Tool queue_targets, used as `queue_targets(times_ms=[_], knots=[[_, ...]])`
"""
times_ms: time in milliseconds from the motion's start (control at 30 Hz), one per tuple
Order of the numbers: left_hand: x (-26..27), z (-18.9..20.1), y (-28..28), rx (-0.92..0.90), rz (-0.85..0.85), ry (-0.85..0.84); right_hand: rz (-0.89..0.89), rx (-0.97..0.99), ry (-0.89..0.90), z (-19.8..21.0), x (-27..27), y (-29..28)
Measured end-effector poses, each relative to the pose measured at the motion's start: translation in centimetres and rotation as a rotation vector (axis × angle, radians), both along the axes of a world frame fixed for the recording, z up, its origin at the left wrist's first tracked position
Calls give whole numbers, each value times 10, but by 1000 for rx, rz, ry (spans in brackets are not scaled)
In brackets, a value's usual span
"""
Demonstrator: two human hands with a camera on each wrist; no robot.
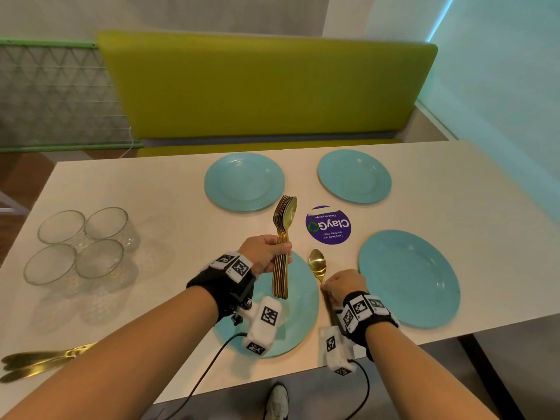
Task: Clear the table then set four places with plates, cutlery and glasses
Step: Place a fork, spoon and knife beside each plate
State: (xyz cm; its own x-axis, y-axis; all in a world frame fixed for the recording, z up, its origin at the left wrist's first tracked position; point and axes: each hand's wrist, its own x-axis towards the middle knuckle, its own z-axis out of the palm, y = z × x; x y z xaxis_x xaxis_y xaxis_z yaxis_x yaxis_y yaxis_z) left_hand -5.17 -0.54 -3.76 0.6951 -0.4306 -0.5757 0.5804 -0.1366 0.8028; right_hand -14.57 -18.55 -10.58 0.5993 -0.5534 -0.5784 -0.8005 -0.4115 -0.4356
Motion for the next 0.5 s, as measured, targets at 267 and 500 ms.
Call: queue_targets(times_ms=[267,500], knots=[[-1,2,-6,-15,16,10,162,-152,25,12,4,1],[-5,2,-29,4,-46,-3,17,177,-329,71,20,-14]])
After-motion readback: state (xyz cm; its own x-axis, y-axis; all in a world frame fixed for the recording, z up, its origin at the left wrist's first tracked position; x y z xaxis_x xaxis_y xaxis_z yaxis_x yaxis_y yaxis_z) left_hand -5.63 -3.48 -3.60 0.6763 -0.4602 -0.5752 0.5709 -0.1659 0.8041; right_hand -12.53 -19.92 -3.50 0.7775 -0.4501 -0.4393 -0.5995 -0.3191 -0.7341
